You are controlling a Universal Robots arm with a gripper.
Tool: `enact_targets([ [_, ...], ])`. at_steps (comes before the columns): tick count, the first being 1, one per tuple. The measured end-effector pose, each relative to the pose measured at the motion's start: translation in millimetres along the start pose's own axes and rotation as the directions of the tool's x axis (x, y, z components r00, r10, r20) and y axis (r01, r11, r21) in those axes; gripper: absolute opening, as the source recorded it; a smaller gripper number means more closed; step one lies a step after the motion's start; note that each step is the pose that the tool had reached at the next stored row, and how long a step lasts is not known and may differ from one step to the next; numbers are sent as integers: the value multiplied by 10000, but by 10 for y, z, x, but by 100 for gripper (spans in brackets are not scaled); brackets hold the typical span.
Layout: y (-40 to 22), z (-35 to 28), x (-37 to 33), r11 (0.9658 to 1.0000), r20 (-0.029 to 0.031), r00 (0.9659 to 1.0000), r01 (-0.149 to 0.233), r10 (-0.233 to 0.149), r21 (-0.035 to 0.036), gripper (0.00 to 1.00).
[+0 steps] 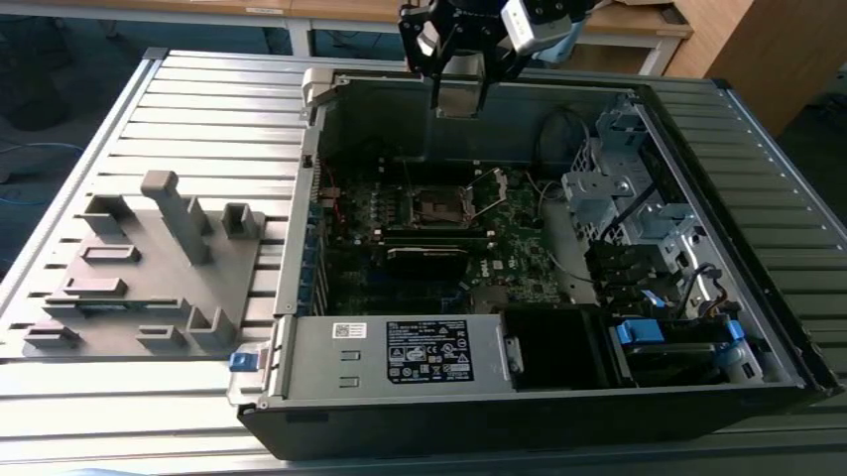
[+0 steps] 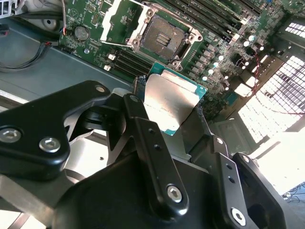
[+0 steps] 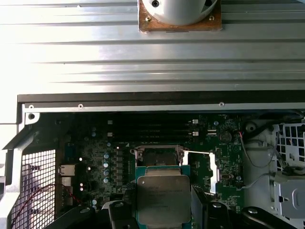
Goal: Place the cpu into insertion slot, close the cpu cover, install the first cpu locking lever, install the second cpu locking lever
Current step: 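Place the cpu into insertion slot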
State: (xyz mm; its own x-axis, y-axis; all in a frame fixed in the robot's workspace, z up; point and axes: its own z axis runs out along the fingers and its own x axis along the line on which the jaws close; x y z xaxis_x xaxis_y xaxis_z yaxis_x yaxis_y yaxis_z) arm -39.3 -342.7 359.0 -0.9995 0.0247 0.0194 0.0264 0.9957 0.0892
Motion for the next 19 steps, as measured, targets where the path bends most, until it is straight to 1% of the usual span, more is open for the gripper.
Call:
enact_targets([
  [19, -2, 29, -1, 10000, 1, 10000, 0, 0, -3, 54],
])
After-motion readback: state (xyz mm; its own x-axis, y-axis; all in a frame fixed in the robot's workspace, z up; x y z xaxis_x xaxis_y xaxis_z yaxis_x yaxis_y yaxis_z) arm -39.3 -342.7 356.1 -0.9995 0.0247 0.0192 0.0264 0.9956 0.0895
